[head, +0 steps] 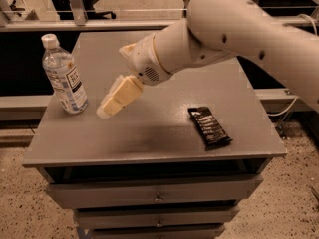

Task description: Move blue plastic bottle near orange

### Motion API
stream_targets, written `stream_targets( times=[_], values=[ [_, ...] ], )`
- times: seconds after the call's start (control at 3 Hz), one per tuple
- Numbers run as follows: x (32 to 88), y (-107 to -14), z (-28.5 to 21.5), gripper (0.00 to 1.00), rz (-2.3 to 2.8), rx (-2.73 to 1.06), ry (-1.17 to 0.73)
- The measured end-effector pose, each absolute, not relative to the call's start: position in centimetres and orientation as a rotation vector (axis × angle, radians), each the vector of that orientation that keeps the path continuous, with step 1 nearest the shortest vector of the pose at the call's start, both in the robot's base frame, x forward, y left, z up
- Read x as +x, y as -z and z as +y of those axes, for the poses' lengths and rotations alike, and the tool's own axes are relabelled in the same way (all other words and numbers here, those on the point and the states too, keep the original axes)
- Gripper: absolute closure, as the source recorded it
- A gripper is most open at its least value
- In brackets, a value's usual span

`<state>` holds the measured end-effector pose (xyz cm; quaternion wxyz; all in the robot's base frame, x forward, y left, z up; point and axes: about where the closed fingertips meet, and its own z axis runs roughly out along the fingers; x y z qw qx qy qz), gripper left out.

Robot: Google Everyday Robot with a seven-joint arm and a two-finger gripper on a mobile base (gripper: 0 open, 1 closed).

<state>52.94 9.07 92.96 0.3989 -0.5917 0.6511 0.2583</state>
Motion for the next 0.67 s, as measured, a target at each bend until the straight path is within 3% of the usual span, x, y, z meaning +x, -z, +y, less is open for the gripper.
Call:
stream_targets(
  times=[0.67],
  values=[
    [56.8, -92.8, 16.8, 0.00, 1.461, -1.367, -0.778]
  ],
)
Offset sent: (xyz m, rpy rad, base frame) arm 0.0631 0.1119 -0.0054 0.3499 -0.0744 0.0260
